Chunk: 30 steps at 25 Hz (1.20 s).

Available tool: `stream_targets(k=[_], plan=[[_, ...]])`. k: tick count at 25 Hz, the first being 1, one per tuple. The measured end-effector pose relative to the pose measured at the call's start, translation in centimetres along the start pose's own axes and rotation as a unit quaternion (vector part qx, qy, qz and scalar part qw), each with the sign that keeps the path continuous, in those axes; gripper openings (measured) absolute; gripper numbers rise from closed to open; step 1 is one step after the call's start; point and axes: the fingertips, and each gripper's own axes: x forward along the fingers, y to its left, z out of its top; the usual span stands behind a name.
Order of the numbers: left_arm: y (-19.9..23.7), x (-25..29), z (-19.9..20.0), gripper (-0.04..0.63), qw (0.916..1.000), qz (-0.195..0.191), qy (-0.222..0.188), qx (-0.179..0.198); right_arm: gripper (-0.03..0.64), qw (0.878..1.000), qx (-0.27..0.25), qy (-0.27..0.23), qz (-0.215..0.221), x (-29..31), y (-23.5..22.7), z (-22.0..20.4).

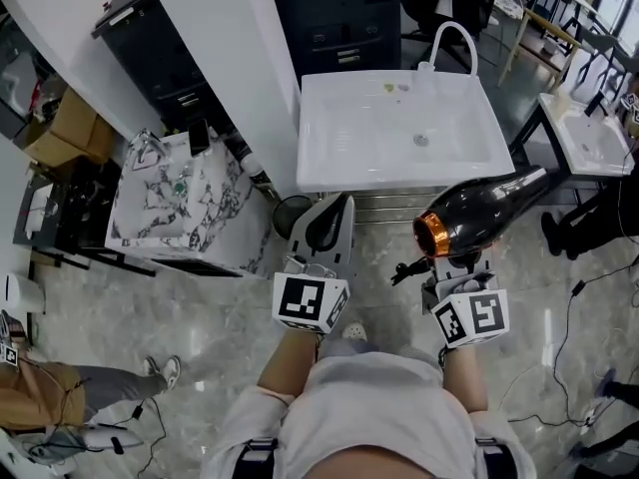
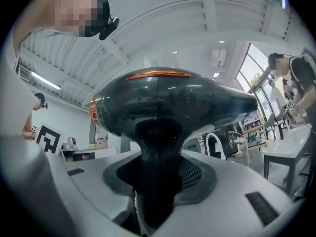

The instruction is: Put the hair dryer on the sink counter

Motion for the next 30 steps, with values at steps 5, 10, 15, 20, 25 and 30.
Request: stream_targets(k=[5,10,15,20,25,30], plan=[[3.0,0.9,-0.6,0.012,1.0000,0.000,0.001,-0.001,0.172,1.000,0.001,0.006,-0.001,2.8,0.9,-0.9],[5.4,2.2,-1.4,0.012,1.0000,0.003,0.004,-0.006,0.172,1.000,0.003,0.012,0.003,5.8,1.2,-1.6],[8.0,4.7,-2.1,0.012,0.9999,0.010,0.007,-0.006,0.172,1.000,0.004,0.018,0.011,9.8,0.6,-2.3],[10.9,9.2,-2.3,0.012,0.9998,0.019,0.009,-0.003,0.172,0.999,0.012,0.024,0.025,15.2,-1.1,-2.8],[14.2,13.6,-2.4,0.012,0.9993,0.036,0.007,-0.001,0.172,0.999,0.017,0.030,0.042,20.7,-2.9,-3.3],[16.7,18.2,-2.8,0.012,0.9989,0.046,0.004,-0.003,0.172,0.998,0.016,0.035,0.057,25.6,-4.7,-3.7]])
